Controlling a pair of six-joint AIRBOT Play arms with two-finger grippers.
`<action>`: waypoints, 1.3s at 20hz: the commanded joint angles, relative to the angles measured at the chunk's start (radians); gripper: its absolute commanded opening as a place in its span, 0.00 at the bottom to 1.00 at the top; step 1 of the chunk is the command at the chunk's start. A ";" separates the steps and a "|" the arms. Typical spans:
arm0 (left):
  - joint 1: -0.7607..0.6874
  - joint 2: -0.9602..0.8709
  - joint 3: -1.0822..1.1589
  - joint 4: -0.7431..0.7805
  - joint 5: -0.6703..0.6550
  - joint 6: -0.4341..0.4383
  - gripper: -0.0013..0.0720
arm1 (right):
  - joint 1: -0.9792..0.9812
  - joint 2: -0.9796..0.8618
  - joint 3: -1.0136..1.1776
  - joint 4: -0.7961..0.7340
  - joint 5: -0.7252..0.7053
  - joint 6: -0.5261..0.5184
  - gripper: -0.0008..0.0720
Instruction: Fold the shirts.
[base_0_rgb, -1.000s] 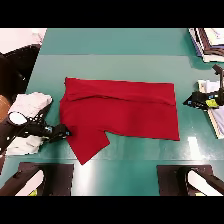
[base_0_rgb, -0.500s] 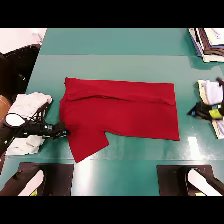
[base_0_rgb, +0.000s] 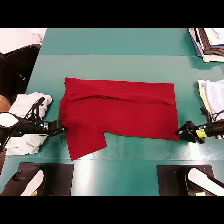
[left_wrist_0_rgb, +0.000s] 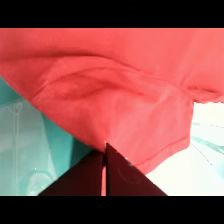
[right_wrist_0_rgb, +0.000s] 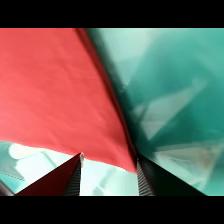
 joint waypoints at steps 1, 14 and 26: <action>0.001 0.003 0.002 0.000 -0.003 -0.002 0.05 | -0.007 0.023 -0.018 0.028 -0.072 -0.022 0.59; 0.001 0.201 0.011 0.164 -0.292 -0.112 0.05 | -0.007 0.217 -0.017 -0.100 0.093 -0.078 0.03; 0.001 -0.112 0.330 0.079 -0.023 -0.011 0.05 | 0.264 0.089 0.405 -0.128 -0.054 0.033 0.03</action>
